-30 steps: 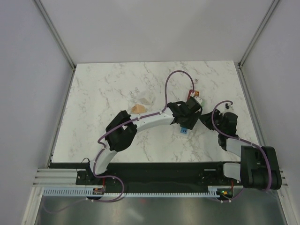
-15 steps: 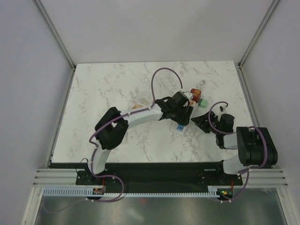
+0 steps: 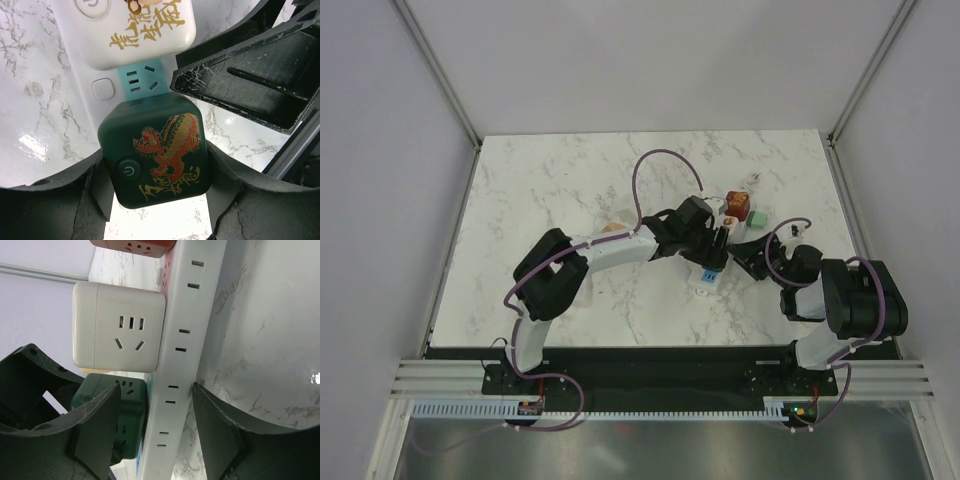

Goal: Pull the plug off the socket

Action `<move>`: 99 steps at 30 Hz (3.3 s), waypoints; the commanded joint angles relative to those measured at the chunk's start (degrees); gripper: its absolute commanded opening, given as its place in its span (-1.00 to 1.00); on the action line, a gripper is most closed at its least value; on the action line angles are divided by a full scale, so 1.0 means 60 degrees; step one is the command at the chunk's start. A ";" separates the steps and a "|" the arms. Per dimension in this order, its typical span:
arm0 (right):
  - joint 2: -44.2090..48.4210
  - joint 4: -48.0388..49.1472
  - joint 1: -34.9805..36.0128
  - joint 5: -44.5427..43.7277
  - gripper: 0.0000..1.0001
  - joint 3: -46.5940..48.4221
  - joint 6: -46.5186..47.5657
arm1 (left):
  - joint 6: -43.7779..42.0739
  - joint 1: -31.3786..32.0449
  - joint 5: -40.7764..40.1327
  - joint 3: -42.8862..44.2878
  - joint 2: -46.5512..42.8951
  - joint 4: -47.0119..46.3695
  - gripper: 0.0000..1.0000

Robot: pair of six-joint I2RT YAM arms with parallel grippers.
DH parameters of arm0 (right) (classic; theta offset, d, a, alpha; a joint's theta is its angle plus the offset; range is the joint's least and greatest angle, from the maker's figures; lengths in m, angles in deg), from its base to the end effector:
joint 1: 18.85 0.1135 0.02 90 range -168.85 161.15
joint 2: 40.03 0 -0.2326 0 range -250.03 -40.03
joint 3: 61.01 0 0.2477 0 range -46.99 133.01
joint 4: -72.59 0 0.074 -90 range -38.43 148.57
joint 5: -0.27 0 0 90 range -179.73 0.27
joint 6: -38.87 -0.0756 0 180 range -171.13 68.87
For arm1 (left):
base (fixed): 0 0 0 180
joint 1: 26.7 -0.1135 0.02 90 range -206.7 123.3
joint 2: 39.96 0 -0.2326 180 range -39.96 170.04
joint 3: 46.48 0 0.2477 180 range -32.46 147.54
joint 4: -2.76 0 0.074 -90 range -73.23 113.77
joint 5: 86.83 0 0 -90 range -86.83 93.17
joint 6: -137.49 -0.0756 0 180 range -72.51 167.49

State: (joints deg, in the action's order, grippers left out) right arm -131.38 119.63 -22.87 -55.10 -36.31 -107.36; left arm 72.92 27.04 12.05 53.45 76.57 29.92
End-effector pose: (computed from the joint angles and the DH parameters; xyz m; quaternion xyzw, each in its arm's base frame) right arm 0.2544 0.0252 0.0729 0.2432 0.7609 0.4605 0.3871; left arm 0.2678 -0.3848 0.1480 0.2537 0.8817 -0.3043 0.2563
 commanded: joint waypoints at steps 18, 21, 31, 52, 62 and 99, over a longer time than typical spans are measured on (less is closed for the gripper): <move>-0.1239 0.1030 0.0214 0.0688 0.13 0.0374 -0.0443 | 0.0346 0.0082 0.1594 -0.0372 -0.1053 -0.1941 -0.96; -0.1430 0.1161 0.0288 0.0629 -0.16 0.0447 -0.0472 | 0.0449 0.0097 0.1785 -0.0416 -0.0994 -0.2118 -0.95; 0.0424 -0.1207 0.0332 -0.0994 -1.00 0.0257 0.1034 | 0.1093 0.0097 -0.0865 -0.0079 -0.1360 -0.0551 -0.95; 0.1983 -0.3540 0.0186 -0.2242 -1.00 0.0183 0.1798 | 0.0934 0.0068 -0.2357 -0.2188 -0.3556 -0.0438 -0.95; 0.1983 -0.3321 0.0126 -0.1905 -1.00 0.0154 0.1754 | 0.0215 -0.0707 -0.4279 -0.3214 -0.4304 0.1440 -0.85; 0.1807 -0.2998 0.0127 -0.1480 -1.00 0.0110 0.1681 | 0.0786 -0.1485 -0.4338 -0.2219 -0.4495 0.3259 1.00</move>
State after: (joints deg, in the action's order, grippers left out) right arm -120.12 99.74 -21.71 -61.96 -34.96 -103.21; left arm 76.90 18.27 -13.28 36.93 52.68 48.67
